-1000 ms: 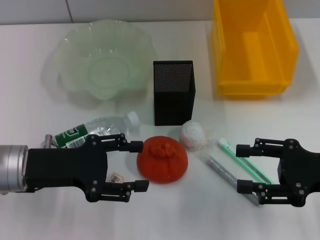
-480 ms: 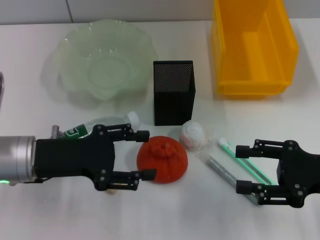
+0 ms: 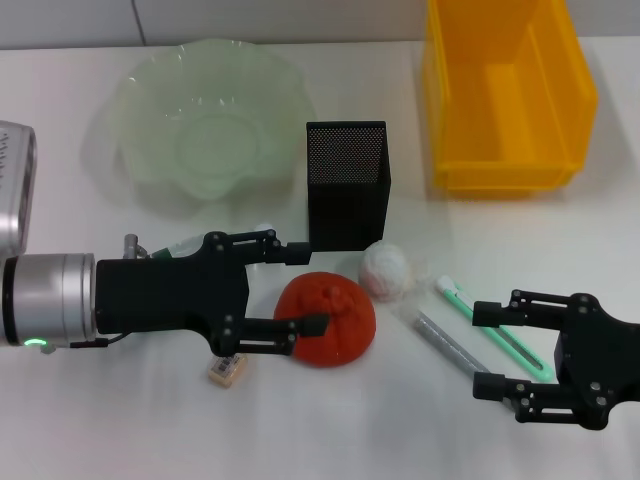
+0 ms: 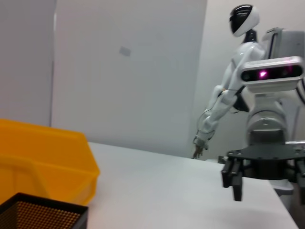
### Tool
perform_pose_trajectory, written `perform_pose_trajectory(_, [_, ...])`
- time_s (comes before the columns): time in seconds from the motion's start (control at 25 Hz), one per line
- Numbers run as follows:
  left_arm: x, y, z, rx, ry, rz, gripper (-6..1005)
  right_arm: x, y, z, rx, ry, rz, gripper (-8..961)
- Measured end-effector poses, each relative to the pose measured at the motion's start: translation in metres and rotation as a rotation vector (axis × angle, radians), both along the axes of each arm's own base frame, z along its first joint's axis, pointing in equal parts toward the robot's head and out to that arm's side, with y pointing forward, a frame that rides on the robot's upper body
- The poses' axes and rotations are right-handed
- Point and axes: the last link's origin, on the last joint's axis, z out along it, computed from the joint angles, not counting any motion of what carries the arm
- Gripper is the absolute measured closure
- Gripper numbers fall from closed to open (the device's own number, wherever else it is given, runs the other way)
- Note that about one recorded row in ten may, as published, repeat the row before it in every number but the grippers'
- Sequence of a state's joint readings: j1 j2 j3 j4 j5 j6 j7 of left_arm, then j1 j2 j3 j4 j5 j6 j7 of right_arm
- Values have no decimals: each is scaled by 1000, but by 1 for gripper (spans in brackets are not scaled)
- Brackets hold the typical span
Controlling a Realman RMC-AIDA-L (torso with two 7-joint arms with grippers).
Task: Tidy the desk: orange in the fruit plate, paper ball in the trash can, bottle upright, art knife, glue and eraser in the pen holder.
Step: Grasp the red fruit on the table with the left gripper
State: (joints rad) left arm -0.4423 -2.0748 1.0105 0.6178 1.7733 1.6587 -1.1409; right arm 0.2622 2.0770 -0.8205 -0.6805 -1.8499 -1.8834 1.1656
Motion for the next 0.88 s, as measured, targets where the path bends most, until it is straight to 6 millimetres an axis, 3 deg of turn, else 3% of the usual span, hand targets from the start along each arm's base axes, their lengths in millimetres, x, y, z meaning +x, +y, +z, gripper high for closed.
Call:
perform_pose_trajectory(0.48, [-13, 4, -24, 118, 11, 29, 217, 18, -13, -8, 62, 8, -76, 231])
perform_pose_trajectory(0.88, [-19, 5, -44, 98, 50, 89, 218, 22, -18, -15, 69, 10, -91, 231])
